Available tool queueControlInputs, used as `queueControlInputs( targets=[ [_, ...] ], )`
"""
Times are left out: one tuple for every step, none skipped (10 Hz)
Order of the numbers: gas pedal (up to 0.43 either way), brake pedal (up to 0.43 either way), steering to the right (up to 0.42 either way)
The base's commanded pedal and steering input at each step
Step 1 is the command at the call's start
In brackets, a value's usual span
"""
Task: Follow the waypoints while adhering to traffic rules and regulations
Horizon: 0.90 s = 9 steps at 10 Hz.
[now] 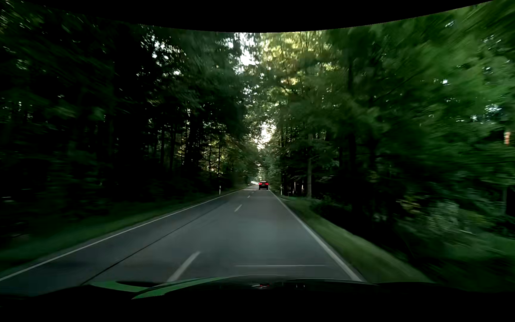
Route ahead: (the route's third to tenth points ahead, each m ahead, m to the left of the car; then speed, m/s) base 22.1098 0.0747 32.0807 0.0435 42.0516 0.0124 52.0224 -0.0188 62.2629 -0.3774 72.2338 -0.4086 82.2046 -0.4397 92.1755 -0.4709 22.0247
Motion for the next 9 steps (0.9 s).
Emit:
queueControlInputs(
  targets=[
    [0.079,0.0,0.0],
    [0.059,0.0,0.0],
    [0.0,0.0,0.0],
    [0.0,0.0,0.0],
    [0.0,0.0,0.0],
    [0.0,0.0,0.0],
    [0.0,0.0,0.0],
    [0.0,0.0,0.0],
    [0.0,0.0,0.0]
  ],
)
